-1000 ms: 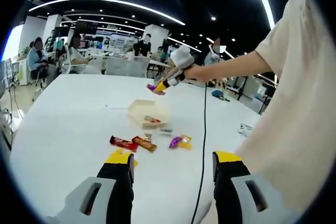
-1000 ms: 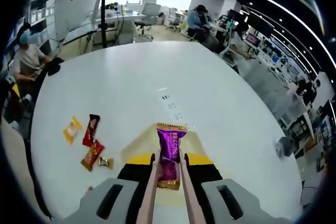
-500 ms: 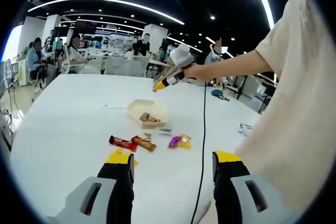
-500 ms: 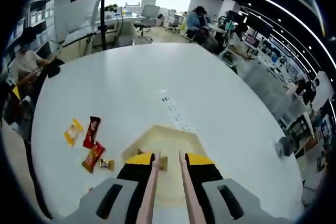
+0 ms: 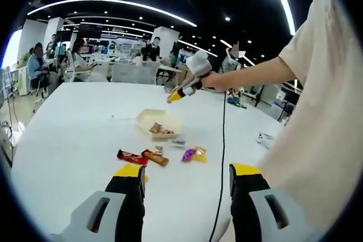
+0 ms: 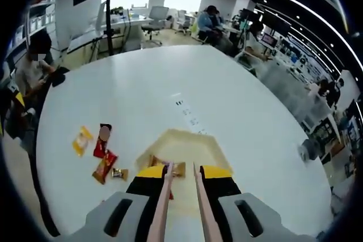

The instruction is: Place the target food into the container with the food tongs after gripping and lifting it, then release it inside without dropping or visibly crushing the food.

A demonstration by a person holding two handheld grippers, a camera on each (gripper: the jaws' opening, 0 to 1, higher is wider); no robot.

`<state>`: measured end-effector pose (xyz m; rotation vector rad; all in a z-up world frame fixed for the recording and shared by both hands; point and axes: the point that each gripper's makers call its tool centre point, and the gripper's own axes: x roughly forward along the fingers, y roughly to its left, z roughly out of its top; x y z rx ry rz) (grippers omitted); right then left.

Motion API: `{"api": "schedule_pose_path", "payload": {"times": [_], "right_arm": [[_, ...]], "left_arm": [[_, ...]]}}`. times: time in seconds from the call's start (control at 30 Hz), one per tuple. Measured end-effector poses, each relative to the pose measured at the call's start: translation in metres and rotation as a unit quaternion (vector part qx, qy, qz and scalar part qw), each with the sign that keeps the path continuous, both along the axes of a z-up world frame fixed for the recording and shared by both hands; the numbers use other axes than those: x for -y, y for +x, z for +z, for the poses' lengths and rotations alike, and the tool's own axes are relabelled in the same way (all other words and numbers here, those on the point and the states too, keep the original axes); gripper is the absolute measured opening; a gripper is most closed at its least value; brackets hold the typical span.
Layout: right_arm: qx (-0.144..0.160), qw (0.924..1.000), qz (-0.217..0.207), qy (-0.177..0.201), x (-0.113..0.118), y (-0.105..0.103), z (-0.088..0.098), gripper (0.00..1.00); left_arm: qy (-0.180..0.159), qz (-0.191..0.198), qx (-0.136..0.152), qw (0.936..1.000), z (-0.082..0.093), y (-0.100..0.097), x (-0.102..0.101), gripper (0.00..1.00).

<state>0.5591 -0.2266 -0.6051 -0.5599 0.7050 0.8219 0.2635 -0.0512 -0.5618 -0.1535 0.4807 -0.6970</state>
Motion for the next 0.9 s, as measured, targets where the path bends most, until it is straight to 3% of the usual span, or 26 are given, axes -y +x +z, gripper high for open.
{"api": "schedule_pose_path", "payload": {"times": [0.33,0.9], "right_arm": [[-0.011,0.9999,-0.003,-0.002,0.004,-0.024,-0.002,0.22],[-0.013,0.9998,-0.006,0.015,0.000,-0.042,0.004,0.23]], "left_arm": [[-0.005,-0.006,0.003,1.0000,0.001,-0.006,0.004,0.60],[-0.001,-0.022,0.017,0.9996,0.008,-0.008,0.007,0.61]]}}
